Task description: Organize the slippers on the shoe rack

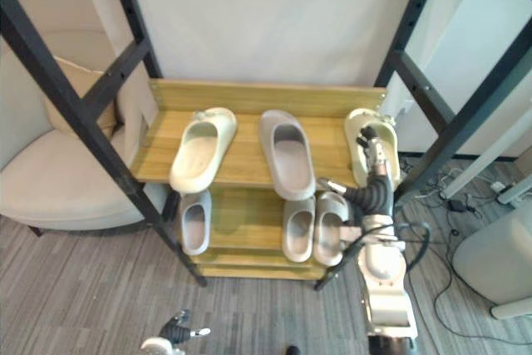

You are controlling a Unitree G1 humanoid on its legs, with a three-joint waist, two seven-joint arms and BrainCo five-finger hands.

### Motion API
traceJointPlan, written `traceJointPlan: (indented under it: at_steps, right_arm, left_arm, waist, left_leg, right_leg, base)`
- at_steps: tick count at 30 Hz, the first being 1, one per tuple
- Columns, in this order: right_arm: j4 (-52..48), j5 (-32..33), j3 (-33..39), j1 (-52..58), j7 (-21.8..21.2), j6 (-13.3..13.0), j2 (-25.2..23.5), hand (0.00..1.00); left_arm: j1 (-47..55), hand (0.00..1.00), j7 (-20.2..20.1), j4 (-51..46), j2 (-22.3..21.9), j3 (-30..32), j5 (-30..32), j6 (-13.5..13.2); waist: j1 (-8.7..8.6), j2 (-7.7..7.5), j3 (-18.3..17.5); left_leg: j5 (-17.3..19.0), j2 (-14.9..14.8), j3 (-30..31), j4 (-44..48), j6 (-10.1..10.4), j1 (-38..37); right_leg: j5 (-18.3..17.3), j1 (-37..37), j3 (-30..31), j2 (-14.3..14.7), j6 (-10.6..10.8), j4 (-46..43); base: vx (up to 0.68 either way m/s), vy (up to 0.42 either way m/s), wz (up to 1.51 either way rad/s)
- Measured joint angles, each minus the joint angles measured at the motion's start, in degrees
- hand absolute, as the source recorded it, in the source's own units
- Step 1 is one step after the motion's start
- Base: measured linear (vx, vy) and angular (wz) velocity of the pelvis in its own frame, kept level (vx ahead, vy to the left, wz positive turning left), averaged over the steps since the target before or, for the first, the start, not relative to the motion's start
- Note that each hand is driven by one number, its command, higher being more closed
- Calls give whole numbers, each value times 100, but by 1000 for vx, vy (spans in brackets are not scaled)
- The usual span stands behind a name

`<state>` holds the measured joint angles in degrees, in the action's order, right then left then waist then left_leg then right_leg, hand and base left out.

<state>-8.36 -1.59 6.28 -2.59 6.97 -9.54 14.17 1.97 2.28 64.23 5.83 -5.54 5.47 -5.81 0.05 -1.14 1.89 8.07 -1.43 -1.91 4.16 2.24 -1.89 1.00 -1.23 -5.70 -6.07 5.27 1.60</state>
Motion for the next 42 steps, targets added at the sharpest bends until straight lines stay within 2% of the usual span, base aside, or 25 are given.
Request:
traceJointPlan:
  at_steps: [11,17,26,31,42]
  right_arm:
    - [1457,285,-383,-1391,-82,167,1019,0]
    - [2048,426,-730,-2056,-198,227,1316,0]
    - [2872,511,-1142,-2793,-243,286,1569,0]
    - [3287,500,-1287,-3129,-238,344,1748,0]
    - [4345,376,-1560,-3757,-203,472,1762,0]
  left_arm:
    - [3,0,-18,-25,19,0,-6,-3]
    - [11,0,-23,-67,21,2,-8,-9]
    - [14,0,-19,-68,17,5,-112,-9]
    - [13,0,-19,-175,21,10,-130,-12]
    - [12,0,-8,-254,20,12,-233,-15]
  waist:
    - [11,-70,7]
    - [37,-75,12]
    - [50,-86,35]
    - [73,-108,164]
    - [149,-61,275]
  left_leg:
    - [-321,40,261,-404,20,-27]
    - [-341,31,267,-412,20,-8]
    - [-392,32,309,-499,16,-10]
    - [-455,31,361,-610,17,-25]
    - [-463,25,415,-651,10,-20]
  right_leg:
    - [-61,26,-182,-43,-18,-52]
    - [-63,114,-173,-40,-22,-159]
    - [-74,116,-188,-41,-40,-181]
    - [-80,123,-212,-42,-45,-180]
    - [-80,123,-249,-42,-46,-207]
  base:
    - [-37,-15,12]
    - [-2,-2,2]
    - [-11,-2,2]
    - [-23,-6,5]
    - [3,0,2]
